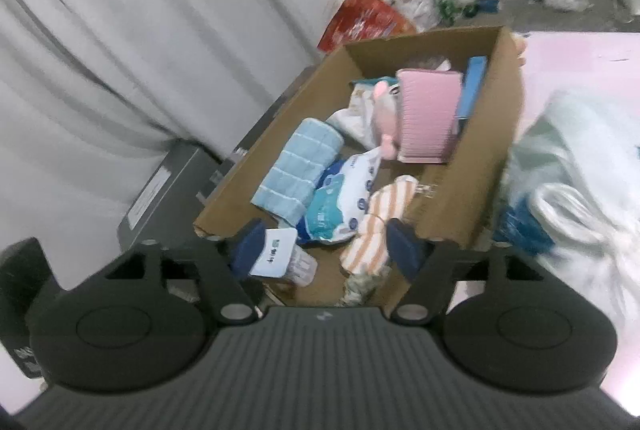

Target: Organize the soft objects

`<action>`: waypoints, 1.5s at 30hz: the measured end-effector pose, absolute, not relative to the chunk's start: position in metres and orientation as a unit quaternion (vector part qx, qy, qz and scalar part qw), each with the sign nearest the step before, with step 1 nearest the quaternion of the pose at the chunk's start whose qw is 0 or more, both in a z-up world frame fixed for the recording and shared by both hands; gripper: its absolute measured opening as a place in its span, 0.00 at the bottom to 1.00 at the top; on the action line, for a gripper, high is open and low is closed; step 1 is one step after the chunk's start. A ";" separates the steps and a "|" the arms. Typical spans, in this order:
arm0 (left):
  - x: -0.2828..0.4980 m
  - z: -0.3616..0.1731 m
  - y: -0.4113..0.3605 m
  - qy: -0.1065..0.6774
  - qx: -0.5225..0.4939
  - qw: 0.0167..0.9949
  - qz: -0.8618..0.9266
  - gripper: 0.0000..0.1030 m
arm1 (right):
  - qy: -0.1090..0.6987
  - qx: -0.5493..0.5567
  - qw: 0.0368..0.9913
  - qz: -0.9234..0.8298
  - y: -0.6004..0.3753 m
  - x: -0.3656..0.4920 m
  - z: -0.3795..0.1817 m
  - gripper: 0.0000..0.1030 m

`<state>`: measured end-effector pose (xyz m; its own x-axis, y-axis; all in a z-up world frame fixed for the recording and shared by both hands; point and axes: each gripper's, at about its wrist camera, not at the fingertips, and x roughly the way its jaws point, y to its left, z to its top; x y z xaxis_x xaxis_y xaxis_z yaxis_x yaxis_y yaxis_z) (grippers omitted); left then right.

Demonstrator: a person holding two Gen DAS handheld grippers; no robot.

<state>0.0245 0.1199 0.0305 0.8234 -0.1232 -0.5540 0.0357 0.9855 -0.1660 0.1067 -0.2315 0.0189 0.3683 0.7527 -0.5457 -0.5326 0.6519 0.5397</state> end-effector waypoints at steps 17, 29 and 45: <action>-0.016 0.041 0.084 0.286 -0.067 0.954 -0.062 1.00 | 0.336 0.123 0.901 0.245 -0.320 0.002 -0.007 0.94; -0.027 0.036 0.062 0.317 -0.062 0.946 -0.035 1.00 | 0.317 0.067 0.931 0.167 -0.334 -0.037 -0.014 0.99; -0.027 0.029 0.041 0.341 0.016 0.940 -0.030 1.00 | 0.263 -0.019 0.957 0.120 -0.313 -0.070 0.003 0.99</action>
<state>-0.0269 0.0407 0.0291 0.7659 -0.0460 -0.6413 0.0678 0.9977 0.0094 -0.0702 -0.3128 0.0032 0.8334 0.2191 -0.5074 -0.2389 0.9707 0.0268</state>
